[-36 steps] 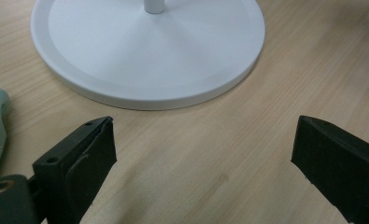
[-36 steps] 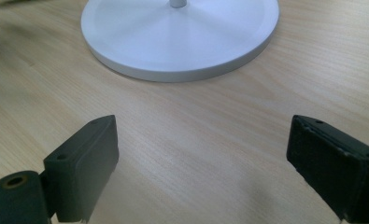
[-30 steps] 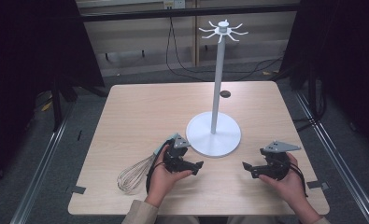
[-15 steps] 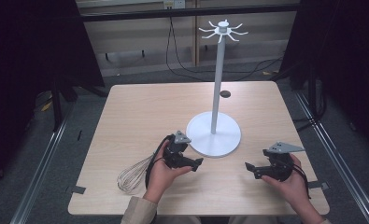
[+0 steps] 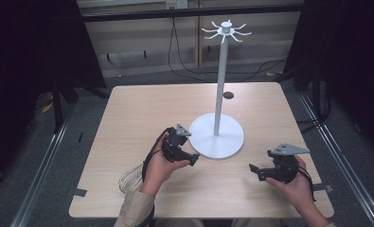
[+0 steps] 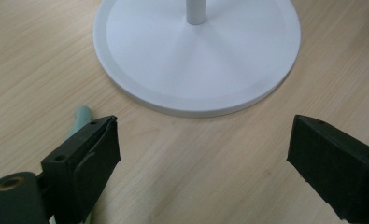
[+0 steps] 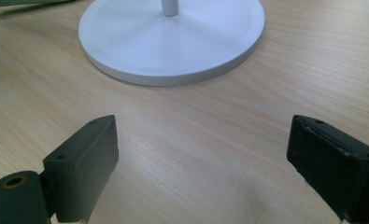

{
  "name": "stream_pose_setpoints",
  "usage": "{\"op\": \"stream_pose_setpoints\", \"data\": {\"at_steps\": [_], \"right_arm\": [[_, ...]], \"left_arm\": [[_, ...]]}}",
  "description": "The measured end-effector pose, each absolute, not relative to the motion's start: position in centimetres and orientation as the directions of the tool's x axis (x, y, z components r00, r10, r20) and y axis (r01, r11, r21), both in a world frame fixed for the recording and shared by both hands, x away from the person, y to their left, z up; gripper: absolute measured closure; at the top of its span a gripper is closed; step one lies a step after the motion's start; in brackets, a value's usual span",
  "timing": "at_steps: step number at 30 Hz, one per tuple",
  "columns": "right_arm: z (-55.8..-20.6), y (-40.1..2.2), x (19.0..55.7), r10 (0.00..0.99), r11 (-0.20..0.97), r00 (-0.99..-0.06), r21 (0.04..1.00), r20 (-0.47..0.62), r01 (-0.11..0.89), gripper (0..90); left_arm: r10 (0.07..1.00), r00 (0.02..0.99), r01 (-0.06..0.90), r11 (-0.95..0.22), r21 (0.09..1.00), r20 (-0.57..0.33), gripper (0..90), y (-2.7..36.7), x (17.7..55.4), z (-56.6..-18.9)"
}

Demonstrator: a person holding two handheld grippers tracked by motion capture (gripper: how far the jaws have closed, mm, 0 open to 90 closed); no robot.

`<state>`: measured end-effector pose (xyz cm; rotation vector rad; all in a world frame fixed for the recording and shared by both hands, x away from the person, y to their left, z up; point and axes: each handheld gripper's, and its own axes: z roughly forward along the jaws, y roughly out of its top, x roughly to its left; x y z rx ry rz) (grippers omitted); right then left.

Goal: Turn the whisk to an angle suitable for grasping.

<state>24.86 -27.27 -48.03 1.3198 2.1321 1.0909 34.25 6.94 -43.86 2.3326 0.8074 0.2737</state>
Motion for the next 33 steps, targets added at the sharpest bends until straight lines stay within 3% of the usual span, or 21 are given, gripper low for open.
{"op": "stream_pose_setpoints", "data": {"at_steps": [15, 31, 33], "right_arm": [[-47.9, -27.3, 24.8, 0.881, 0.242, -0.469, 0.791, 0.063, 0.562, 8.6], [-48.0, -27.3, 24.8, 0.877, 0.245, -0.475, 0.789, 0.066, 0.563, 8.4], [-48.0, -27.3, 24.9, 0.878, 0.243, -0.474, 0.789, 0.068, 0.564, 8.4]], "left_arm": [[0.632, 0.775, 0.550, -0.656, 0.517, -0.022, 14.7, 8.4, 36.0, -43.2], [0.659, 0.752, 0.605, -0.695, 0.388, 0.007, 28.1, 10.0, 37.7, -43.2], [0.648, 0.762, 0.600, -0.712, 0.365, 0.012, 33.9, 10.2, 37.9, -43.3]]}}
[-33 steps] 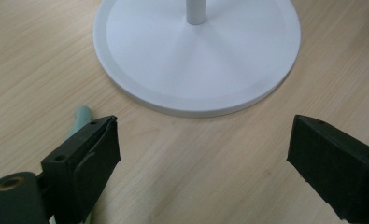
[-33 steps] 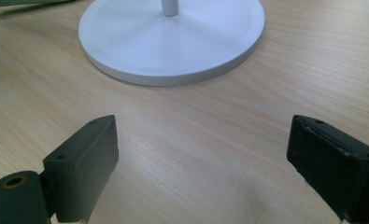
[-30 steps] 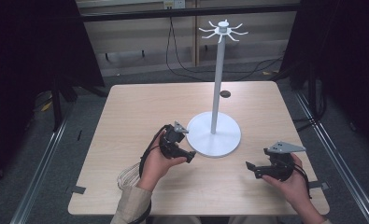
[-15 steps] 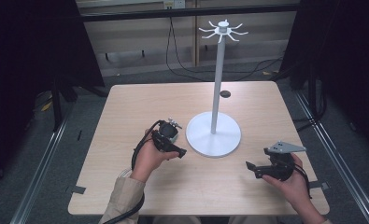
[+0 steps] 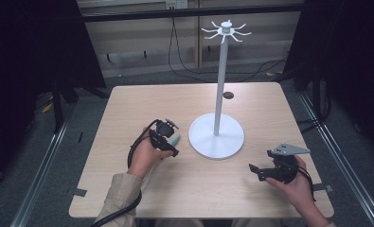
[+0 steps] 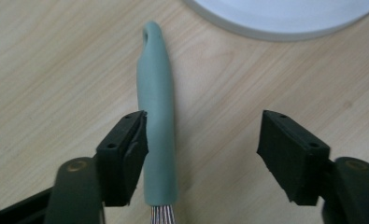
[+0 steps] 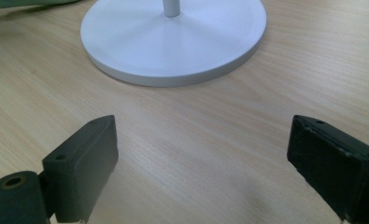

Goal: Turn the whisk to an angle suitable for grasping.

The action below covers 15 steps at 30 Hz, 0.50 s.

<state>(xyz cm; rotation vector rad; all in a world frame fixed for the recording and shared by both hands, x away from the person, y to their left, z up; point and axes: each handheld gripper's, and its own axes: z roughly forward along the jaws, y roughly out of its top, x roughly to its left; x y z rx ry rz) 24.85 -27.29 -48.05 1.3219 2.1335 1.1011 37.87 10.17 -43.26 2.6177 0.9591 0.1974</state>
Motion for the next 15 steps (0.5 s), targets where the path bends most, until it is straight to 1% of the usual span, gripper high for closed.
{"op": "stream_pose_setpoints", "data": {"at_steps": [3, 5, 6, 8, 11, 14, 15], "right_arm": [[-48.1, -27.3, 24.9, 0.875, 0.248, -0.480, 0.786, 0.069, 0.566, 8.4], [-48.1, -27.3, 24.9, 0.875, 0.247, -0.479, 0.785, 0.071, 0.568, 8.4], [-48.1, -27.2, 24.9, 0.875, 0.246, -0.479, 0.786, 0.071, 0.567, 8.4], [-48.1, -27.2, 24.9, 0.875, 0.244, -0.479, 0.786, 0.075, 0.569, 8.4], [-48.2, -27.3, 24.9, 0.874, 0.248, -0.480, 0.785, 0.071, 0.568, 8.4], [-48.2, -27.3, 24.9, 0.875, 0.247, -0.480, 0.785, 0.071, 0.568, 8.4], [-48.2, -27.3, 24.9, 0.875, 0.245, -0.478, 0.785, 0.073, 0.569, 8.4]], "left_arm": [[0.649, 0.761, 0.606, -0.721, 0.336, 0.022, 34.1, 10.4, 38.1, -43.6], [0.641, 0.767, 0.605, -0.736, 0.305, 0.028, 35.8, 10.6, 38.3, -43.6], [0.653, 0.757, 0.617, -0.727, 0.302, 0.026, 35.8, 10.6, 38.3, -43.7], [0.646, 0.762, 0.619, -0.741, 0.261, 0.028, 37.1, 10.9, 38.6, -43.9], [0.660, 0.751, 0.634, -0.730, 0.255, 0.018, 40.1, 11.0, 38.7, -44.1], [0.655, 0.756, 0.636, -0.741, 0.216, 0.020, 40.9, 11.2, 39.1, -44.2], [0.666, 0.746, 0.648, -0.731, 0.214, 0.014, 42.0, 11.2, 39.1, -44.3]]}}
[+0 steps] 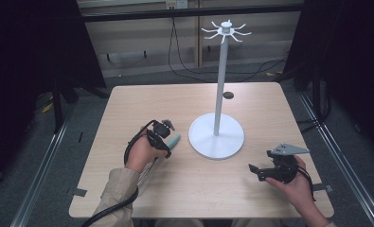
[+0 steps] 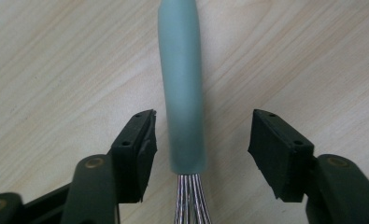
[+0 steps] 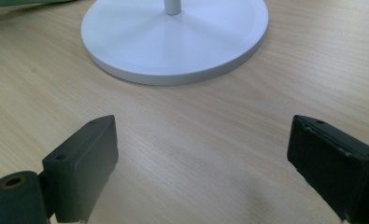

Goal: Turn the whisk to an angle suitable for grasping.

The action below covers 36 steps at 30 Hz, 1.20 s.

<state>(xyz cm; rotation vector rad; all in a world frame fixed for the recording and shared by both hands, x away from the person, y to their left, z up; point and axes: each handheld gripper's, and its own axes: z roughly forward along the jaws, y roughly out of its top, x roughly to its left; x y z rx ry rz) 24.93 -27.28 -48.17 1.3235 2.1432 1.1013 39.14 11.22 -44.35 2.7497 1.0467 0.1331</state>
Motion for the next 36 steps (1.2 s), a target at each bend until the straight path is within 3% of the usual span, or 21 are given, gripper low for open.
{"op": "stream_pose_setpoints", "data": {"at_steps": [16, 36], "right_arm": [[-48.2, -27.3, 25.0, 0.873, 0.249, -0.482, 0.786, 0.071, 0.566, 8.4], [-48.2, -27.3, 25.0, 0.873, 0.250, -0.483, 0.788, 0.067, 0.563, 8.4]], "left_arm": [[0.697, 0.717, 0.690, -0.711, 0.137, 0.005, 59.5, 11.4, 39.9, -45.5], [0.704, 0.710, 0.702, -0.707, 0.084, -0.007, 68.9, 11.5, 40.5, -46.0]]}}
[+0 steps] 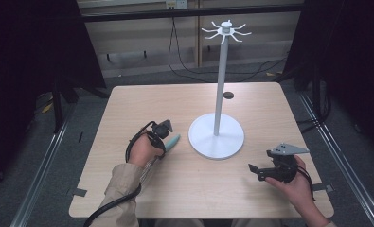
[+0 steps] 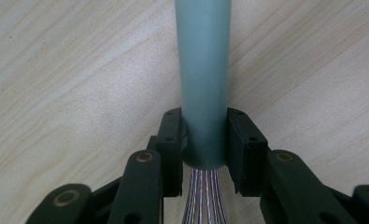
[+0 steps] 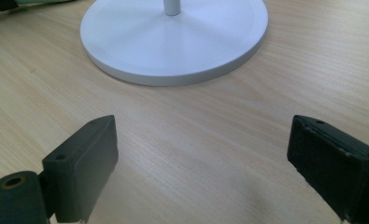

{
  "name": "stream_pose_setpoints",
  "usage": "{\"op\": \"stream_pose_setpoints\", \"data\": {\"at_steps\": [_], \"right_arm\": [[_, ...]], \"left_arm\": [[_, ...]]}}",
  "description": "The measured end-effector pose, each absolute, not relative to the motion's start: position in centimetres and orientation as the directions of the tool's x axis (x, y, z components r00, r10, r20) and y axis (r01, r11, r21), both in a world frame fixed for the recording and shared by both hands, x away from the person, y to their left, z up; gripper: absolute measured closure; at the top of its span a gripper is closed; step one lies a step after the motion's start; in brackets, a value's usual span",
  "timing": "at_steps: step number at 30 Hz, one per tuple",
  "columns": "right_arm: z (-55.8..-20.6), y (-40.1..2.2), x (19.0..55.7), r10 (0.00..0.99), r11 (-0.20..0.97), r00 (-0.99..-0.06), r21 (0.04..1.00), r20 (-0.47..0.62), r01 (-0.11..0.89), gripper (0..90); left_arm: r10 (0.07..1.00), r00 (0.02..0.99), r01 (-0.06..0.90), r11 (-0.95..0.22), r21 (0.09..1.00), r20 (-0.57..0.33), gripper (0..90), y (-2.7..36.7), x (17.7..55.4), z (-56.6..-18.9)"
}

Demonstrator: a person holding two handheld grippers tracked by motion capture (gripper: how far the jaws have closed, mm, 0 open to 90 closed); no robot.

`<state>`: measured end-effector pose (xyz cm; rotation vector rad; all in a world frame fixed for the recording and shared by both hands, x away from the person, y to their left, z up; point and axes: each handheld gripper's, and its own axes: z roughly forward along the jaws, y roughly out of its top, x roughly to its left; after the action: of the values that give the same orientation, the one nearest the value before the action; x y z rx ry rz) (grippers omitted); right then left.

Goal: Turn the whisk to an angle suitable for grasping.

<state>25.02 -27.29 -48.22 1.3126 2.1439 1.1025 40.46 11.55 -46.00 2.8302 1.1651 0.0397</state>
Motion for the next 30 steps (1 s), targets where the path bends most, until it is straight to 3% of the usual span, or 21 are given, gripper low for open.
{"op": "stream_pose_setpoints", "data": {"at_steps": [6, 30], "right_arm": [[-48.1, -27.3, 25.0, 0.875, 0.247, -0.479, 0.789, 0.068, 0.563, 8.4], [-48.1, -27.4, 25.0, 0.879, 0.251, -0.475, 0.793, 0.054, 0.555, 7.9]], "left_arm": [[0.693, 0.721, 0.691, -0.719, 0.077, 0.000, 69.4, 11.7, 40.6, -45.8], [0.731, 0.682, 0.707, -0.663, 0.245, 0.006, 69.8, 12.7, 40.4, -42.0]]}}
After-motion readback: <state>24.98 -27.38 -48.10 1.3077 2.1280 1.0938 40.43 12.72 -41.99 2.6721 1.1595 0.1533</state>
